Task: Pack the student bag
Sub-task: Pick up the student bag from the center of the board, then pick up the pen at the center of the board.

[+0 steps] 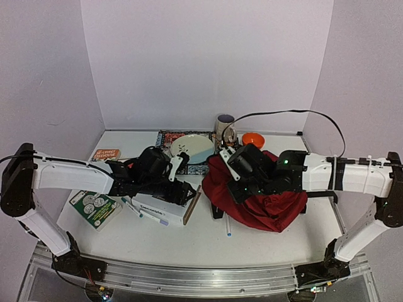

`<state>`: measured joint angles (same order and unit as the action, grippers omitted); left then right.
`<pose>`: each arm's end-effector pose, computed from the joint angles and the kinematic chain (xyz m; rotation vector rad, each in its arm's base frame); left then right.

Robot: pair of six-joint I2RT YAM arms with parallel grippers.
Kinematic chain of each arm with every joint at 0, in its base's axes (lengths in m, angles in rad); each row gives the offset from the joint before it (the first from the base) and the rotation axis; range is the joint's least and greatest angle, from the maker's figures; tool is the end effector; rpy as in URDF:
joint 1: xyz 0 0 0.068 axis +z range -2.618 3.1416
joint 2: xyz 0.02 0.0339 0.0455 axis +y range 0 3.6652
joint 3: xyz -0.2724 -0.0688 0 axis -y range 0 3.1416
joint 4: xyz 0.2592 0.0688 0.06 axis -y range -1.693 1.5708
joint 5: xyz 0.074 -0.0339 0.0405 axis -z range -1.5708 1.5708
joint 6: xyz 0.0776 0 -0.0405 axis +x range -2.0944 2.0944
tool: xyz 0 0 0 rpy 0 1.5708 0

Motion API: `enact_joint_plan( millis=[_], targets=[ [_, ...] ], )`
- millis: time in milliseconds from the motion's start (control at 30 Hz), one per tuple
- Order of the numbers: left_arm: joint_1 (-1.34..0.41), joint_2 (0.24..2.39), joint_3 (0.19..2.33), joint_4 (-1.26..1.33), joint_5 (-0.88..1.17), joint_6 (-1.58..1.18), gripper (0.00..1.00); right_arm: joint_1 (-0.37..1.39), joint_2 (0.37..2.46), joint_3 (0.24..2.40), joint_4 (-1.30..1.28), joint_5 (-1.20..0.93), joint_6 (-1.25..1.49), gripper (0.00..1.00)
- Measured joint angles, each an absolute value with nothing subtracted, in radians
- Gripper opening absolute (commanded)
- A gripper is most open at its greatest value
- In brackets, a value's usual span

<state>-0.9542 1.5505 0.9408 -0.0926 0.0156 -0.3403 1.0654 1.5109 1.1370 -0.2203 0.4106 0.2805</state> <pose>0.2170 -0.3083 0.1887 0.7246 2.2577 -0.6778 0.2146 0.3238 0.2653 -0.5934 2.0460 0.3563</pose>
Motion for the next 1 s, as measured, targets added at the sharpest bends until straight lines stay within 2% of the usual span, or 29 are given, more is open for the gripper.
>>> enact_joint_plan(
  millis=[167, 500, 1000],
  targets=[
    [-1.004, 1.615, 0.980, -0.059, 0.026, -0.328, 0.71, 1.017, 1.487, 1.135, -0.238, 0.492, 0.321, 0.00],
    [-1.053, 1.804, 1.085, -0.004, 0.032, -0.378, 0.76, 0.909, 1.485, 1.084, -0.240, 0.586, 0.365, 0.00],
    [-1.144, 2.085, 1.307, 0.020, -0.108, -0.393, 0.78, 0.888, 1.487, 1.006, -0.155, 0.551, 0.361, 0.00]
  ],
)
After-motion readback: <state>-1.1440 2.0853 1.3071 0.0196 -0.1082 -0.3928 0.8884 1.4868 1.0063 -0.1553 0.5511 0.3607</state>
